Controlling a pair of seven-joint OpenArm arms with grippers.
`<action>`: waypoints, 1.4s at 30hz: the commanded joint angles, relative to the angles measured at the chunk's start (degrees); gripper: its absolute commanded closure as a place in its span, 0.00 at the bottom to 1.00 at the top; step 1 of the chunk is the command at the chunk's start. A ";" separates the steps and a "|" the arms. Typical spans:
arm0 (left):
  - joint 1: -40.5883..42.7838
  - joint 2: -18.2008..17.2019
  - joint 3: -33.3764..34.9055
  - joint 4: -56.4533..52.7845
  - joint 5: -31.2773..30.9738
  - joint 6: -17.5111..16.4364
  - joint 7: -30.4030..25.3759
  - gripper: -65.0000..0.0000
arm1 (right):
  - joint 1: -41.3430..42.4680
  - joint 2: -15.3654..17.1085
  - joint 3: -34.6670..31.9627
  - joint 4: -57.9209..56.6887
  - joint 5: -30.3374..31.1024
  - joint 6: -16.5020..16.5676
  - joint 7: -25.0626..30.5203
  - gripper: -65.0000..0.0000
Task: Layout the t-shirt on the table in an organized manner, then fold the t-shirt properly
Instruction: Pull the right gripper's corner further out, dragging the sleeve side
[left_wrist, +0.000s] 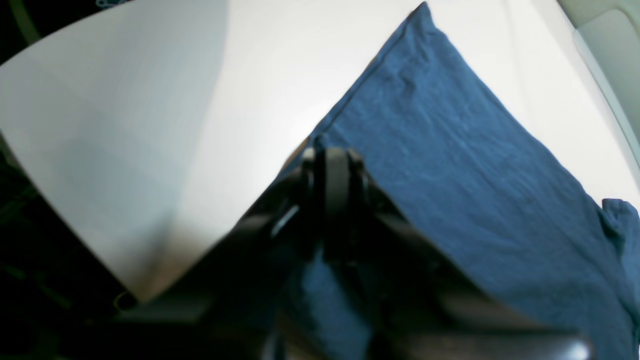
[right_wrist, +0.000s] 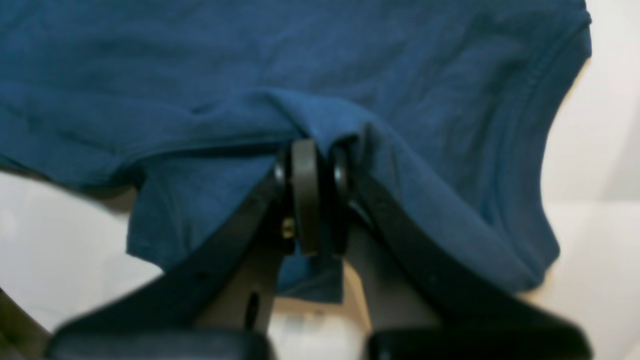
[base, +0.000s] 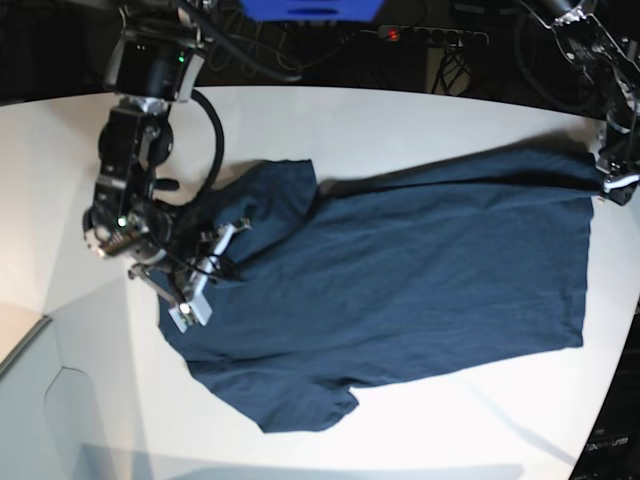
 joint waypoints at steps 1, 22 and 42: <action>-0.46 -0.88 -0.15 0.84 -0.66 -0.39 -1.33 1.00 | 1.93 0.16 -0.11 0.19 1.15 -0.40 1.25 1.00; -4.67 -2.81 0.11 -4.97 -1.10 -0.39 -1.33 1.00 | 7.65 2.00 -0.11 -15.10 1.06 -0.40 16.11 1.00; -4.67 -2.81 0.02 -4.97 -0.57 -0.21 -0.98 0.78 | 11.69 3.41 -0.19 -16.60 1.06 -0.40 15.84 0.90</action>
